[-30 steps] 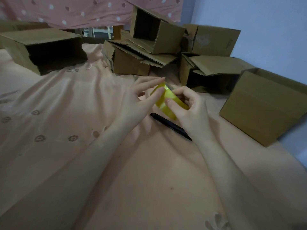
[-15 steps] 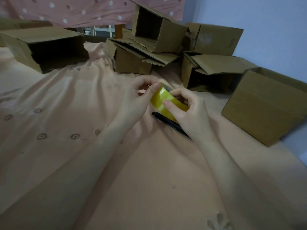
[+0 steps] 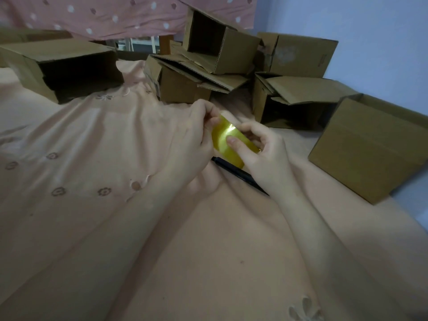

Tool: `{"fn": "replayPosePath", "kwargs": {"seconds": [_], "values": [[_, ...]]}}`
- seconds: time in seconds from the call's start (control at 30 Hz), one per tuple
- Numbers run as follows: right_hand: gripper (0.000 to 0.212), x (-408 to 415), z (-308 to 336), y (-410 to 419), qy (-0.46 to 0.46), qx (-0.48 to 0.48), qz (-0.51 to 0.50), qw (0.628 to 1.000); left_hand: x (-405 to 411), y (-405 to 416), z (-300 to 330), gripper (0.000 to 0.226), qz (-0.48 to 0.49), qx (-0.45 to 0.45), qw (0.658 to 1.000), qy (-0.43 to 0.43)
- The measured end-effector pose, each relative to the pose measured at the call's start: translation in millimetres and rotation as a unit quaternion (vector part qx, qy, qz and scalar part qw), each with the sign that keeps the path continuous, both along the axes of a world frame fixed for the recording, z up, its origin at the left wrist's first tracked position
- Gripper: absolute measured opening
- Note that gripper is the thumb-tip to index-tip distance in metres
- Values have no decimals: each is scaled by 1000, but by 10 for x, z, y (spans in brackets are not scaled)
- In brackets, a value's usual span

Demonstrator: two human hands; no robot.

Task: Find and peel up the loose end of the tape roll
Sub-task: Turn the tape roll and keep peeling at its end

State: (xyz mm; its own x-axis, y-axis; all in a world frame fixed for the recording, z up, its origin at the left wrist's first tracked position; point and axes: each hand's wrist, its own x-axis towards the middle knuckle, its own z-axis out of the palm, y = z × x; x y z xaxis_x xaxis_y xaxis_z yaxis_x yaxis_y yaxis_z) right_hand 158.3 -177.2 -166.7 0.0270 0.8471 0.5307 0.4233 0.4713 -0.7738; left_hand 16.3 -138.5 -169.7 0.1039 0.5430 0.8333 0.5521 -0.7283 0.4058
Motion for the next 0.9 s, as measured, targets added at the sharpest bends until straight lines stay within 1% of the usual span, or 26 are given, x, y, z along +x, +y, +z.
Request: {"fn": "replayPosePath", "kwargs": {"seconds": [0.07, 0.17, 0.23, 0.33, 0.4, 0.5, 0.57, 0.63, 0.73, 0.9], "values": [[9, 11, 6, 6, 6, -7, 5, 1000, -11, -14, 21, 8, 5, 8, 1000, 14], [6, 20, 6, 11, 16, -10, 14, 1000, -24, 11, 17, 7, -12, -4, 1000, 6], [4, 29, -4, 18, 29, -19, 19, 999, -21, 26, 4, 5, -34, -30, 999, -23], [6, 38, -23, 27, 38, -28, 22, 999, -24, 55, 1, 8, -63, -77, 990, -97], [6, 43, -30, 31, 39, -25, 21, 999, -34, 63, 2, 9, -74, -99, 984, -132], [5, 51, -41, 42, 48, -24, 19, 998, -43, 30, 12, 14, -99, -137, 972, -165], [3, 59, -47, 52, 56, -24, 12, 998, -41, -6, 31, 23, -127, -172, 959, -184], [3, 64, -47, 56, 59, -21, 6, 998, -41, -24, 41, 28, -149, -196, 953, -176], [4, 66, -48, 56, 59, -20, -3, 998, -30, -18, 29, 20, -146, -227, 950, -156], [4, 65, -51, 52, 47, -15, -15, 999, -32, 58, -23, 2, -132, -240, 947, -170]]}}
